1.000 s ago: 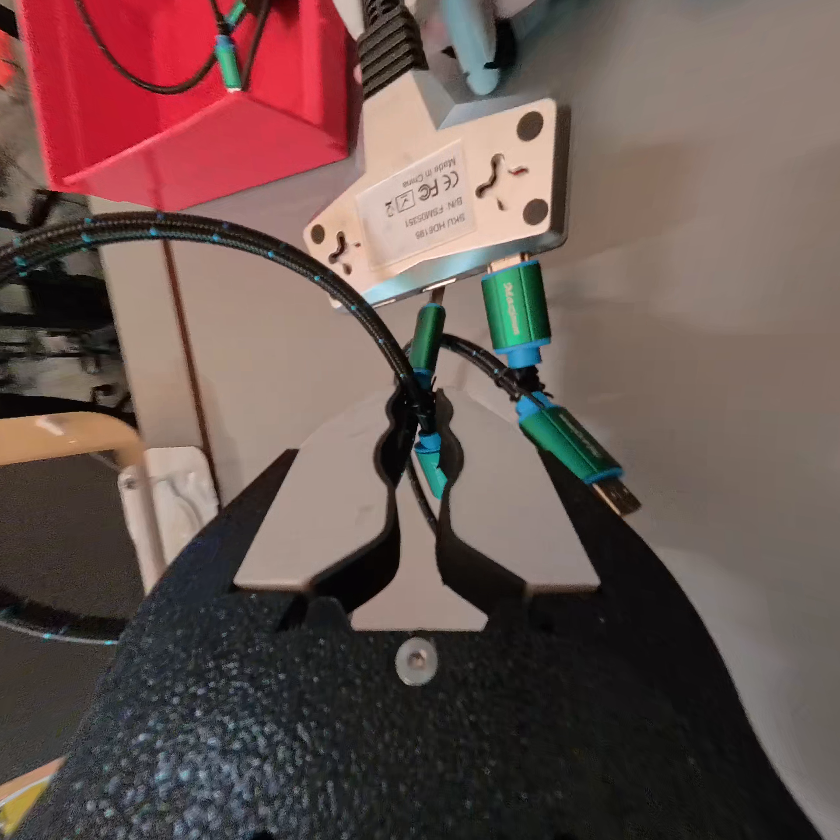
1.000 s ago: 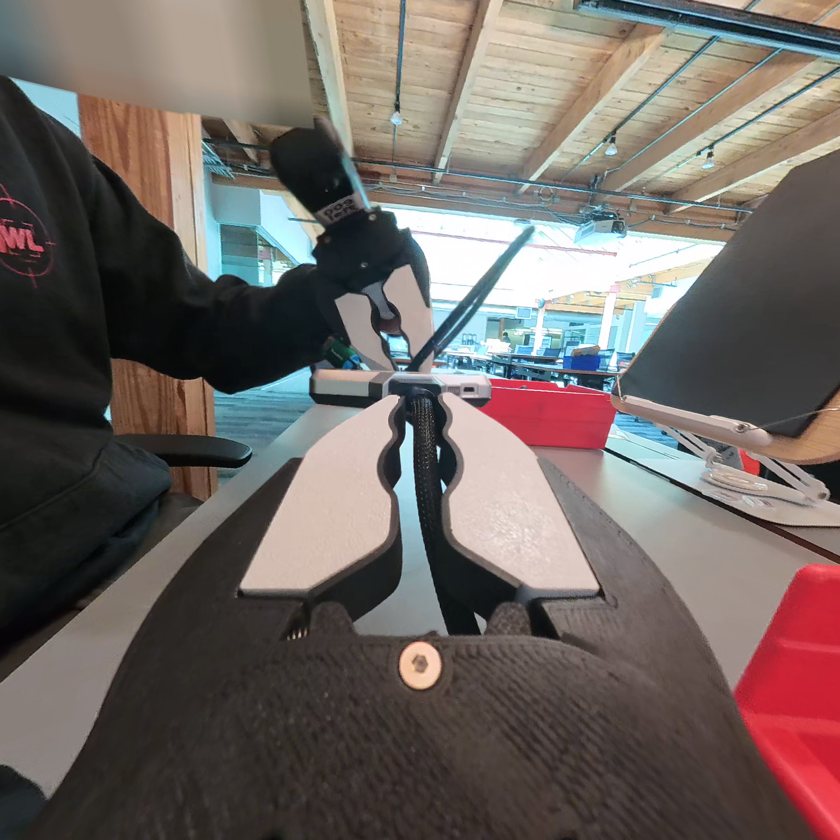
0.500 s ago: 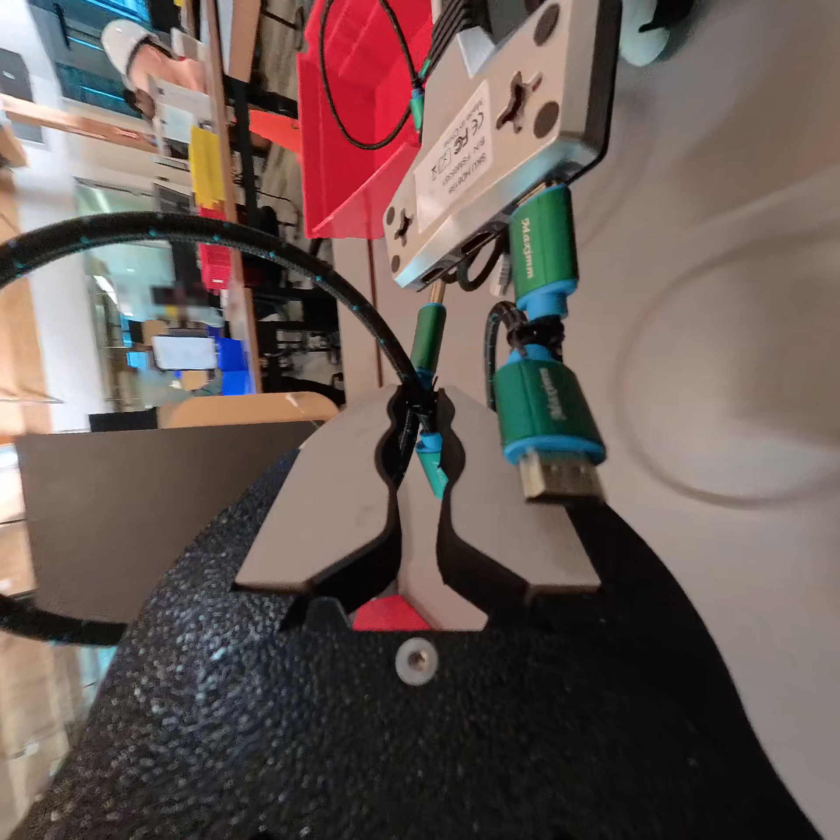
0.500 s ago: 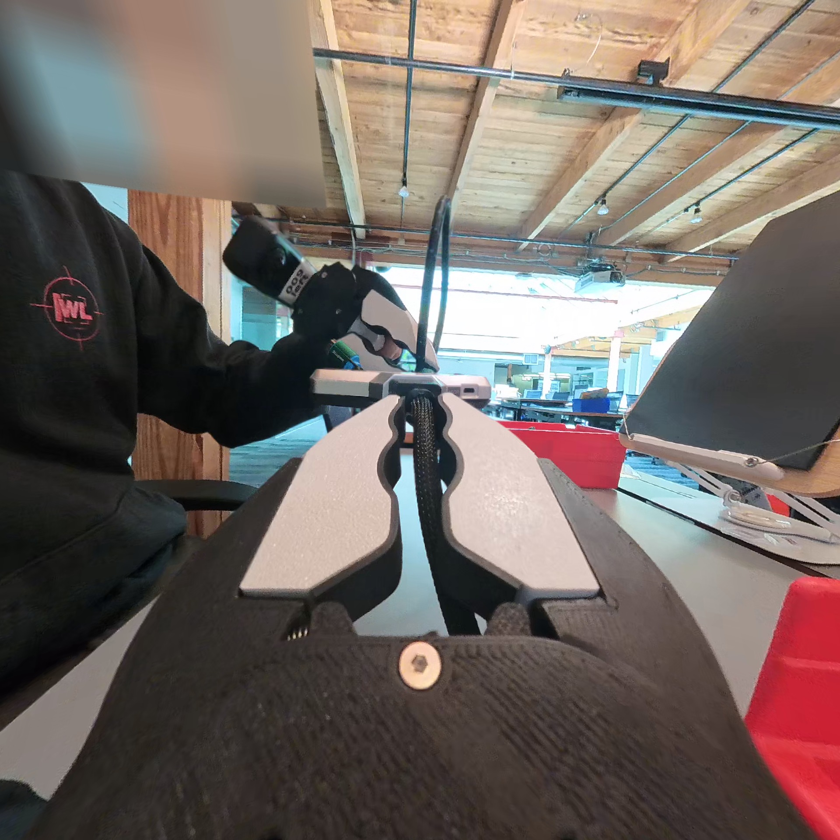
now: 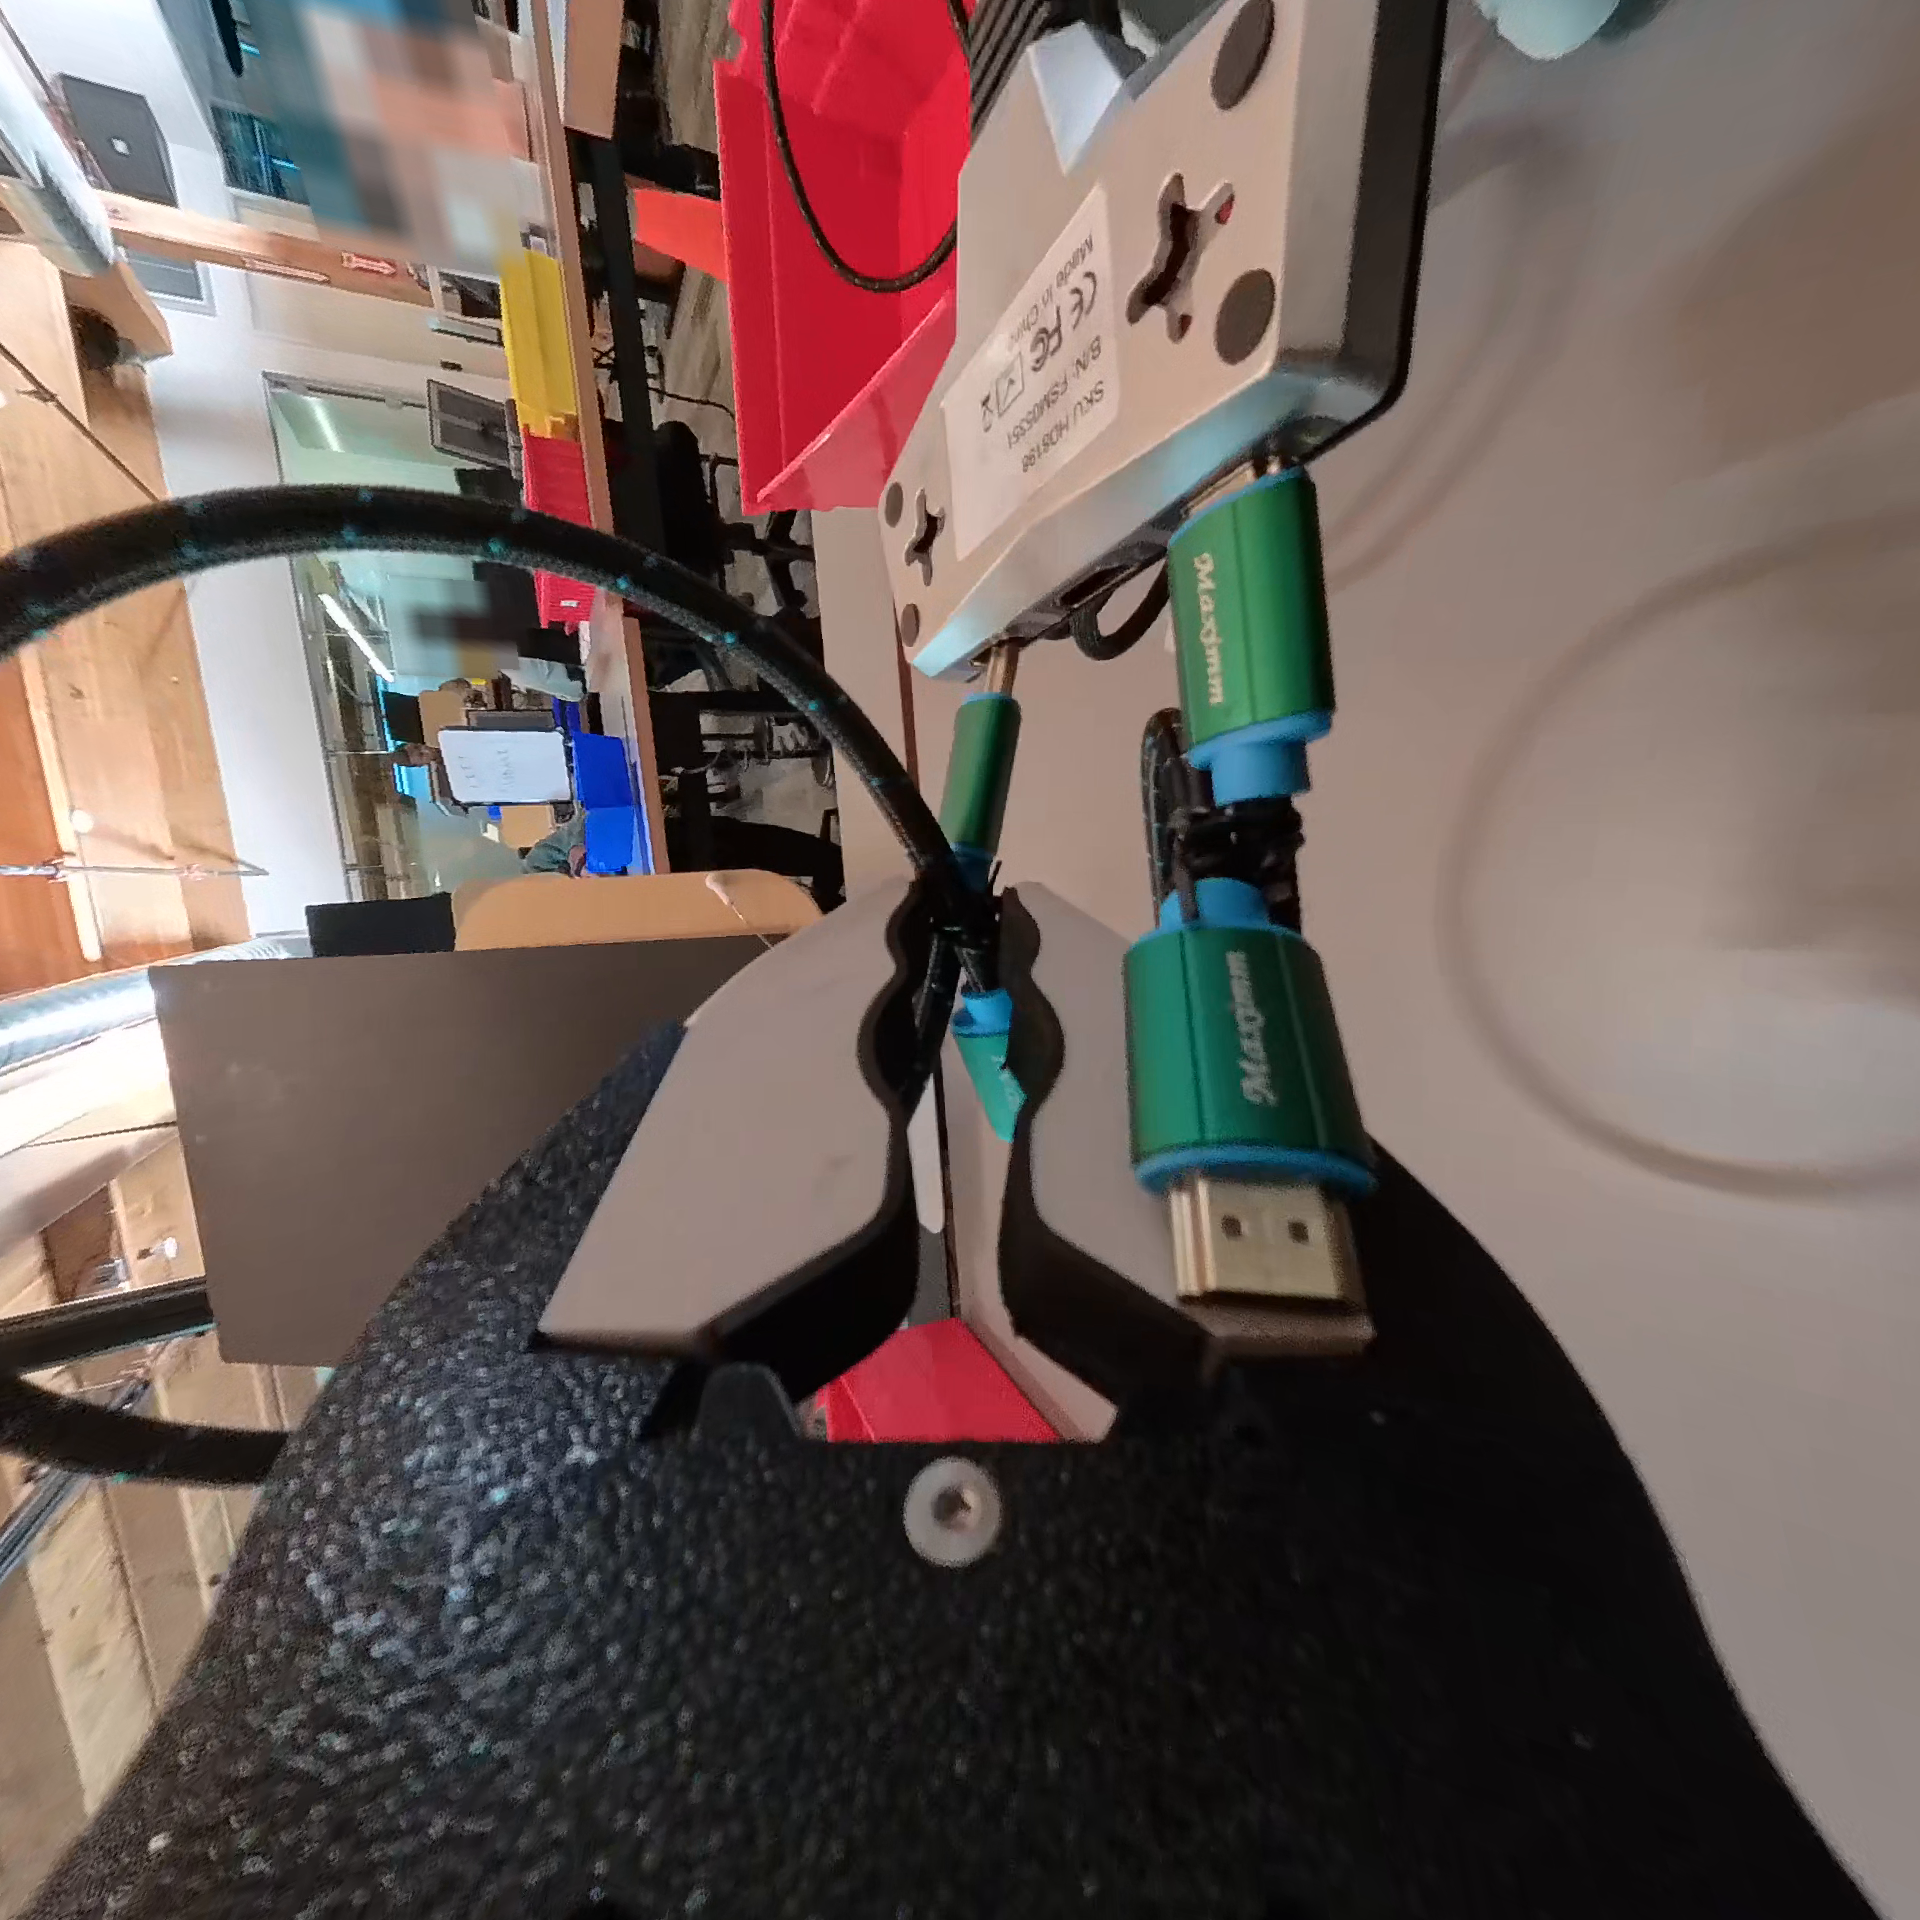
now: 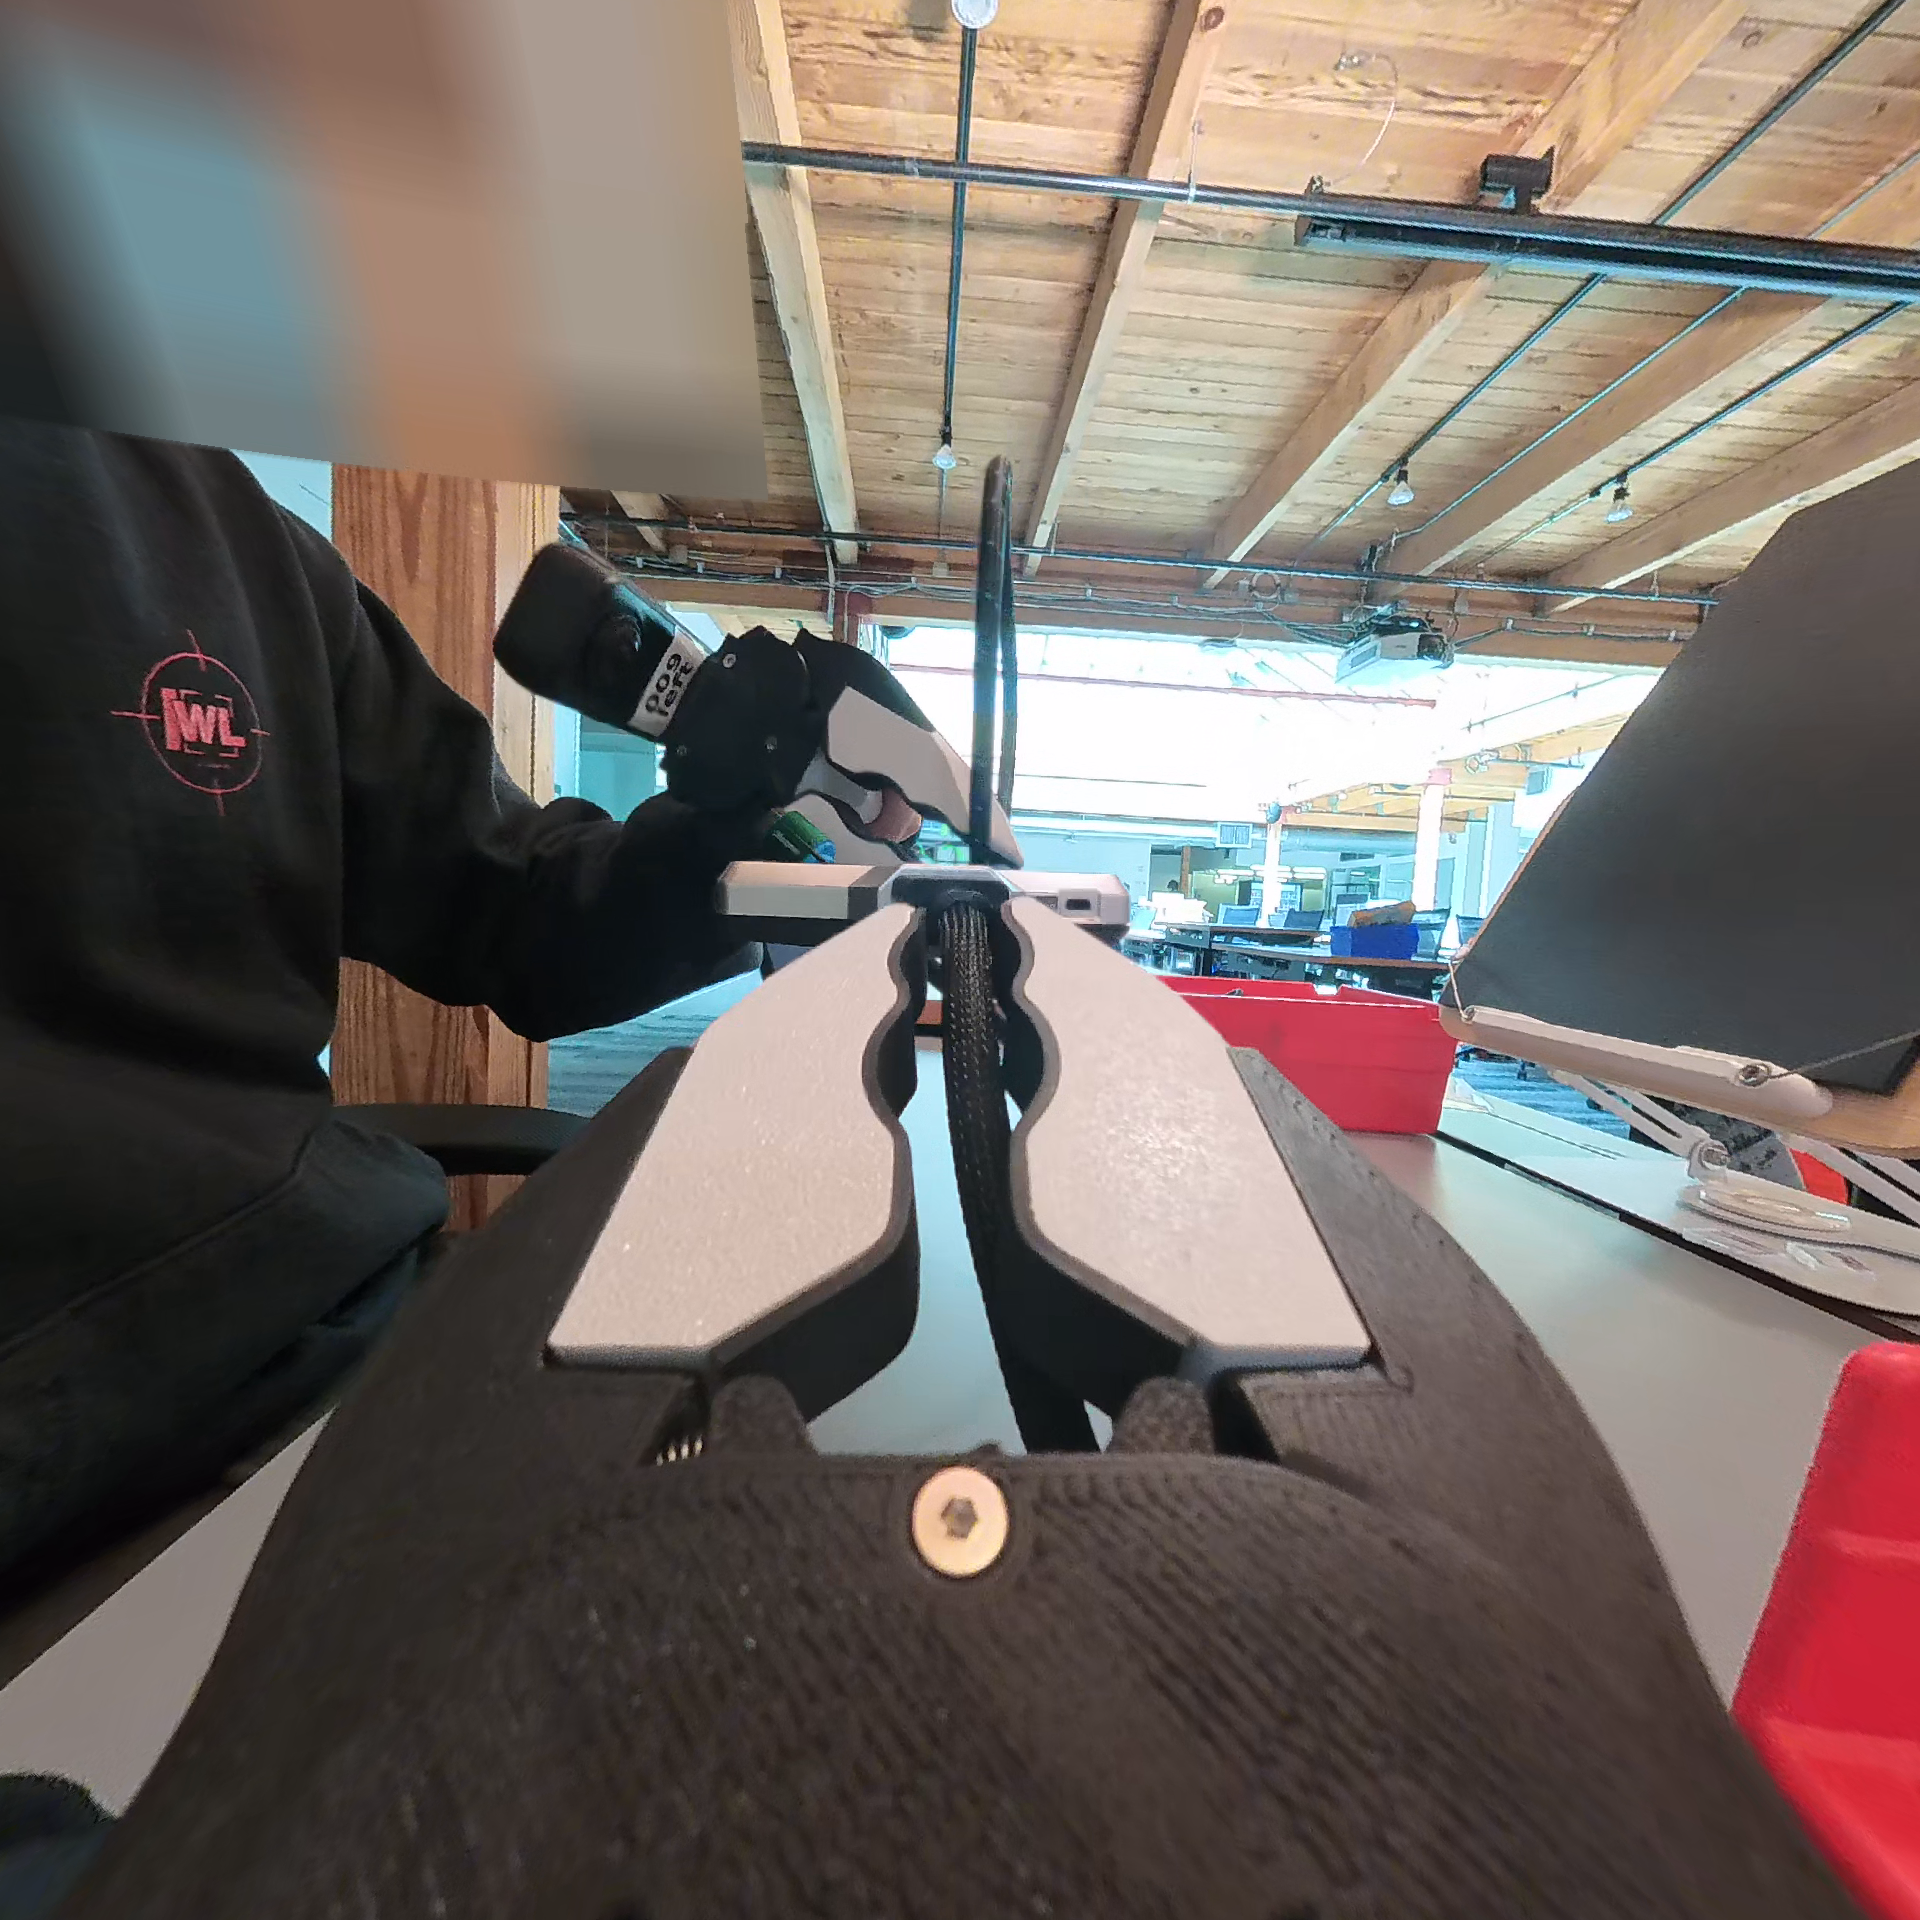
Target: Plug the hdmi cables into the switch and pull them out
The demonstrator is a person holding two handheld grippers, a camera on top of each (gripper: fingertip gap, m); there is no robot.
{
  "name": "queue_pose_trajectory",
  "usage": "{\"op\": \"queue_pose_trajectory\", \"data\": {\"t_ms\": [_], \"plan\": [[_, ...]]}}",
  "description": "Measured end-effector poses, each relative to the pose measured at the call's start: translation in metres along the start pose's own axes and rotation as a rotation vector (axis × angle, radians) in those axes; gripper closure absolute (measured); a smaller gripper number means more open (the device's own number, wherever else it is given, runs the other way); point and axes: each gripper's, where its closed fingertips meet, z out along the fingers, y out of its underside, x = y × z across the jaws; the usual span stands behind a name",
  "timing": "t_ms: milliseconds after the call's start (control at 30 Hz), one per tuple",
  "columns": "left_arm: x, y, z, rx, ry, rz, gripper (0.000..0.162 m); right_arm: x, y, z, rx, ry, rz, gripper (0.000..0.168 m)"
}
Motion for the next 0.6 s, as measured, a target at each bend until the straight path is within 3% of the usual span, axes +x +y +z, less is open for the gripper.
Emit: {"op": "queue_pose_trajectory", "data": {"t_ms": [433, 600], "plan": [[-0.003, 0.010, 0.000, 0.099, 0.073, -0.258, 0.149, 0.002, 0.010, 0.002, -0.070, 0.020, -0.021, 0.157], [-0.011, 0.025, -0.002, 0.052, 0.006, -0.222, 0.149, 0.003, 0.019, 0.004, -0.121, 0.024, -0.024, 0.157]]}}
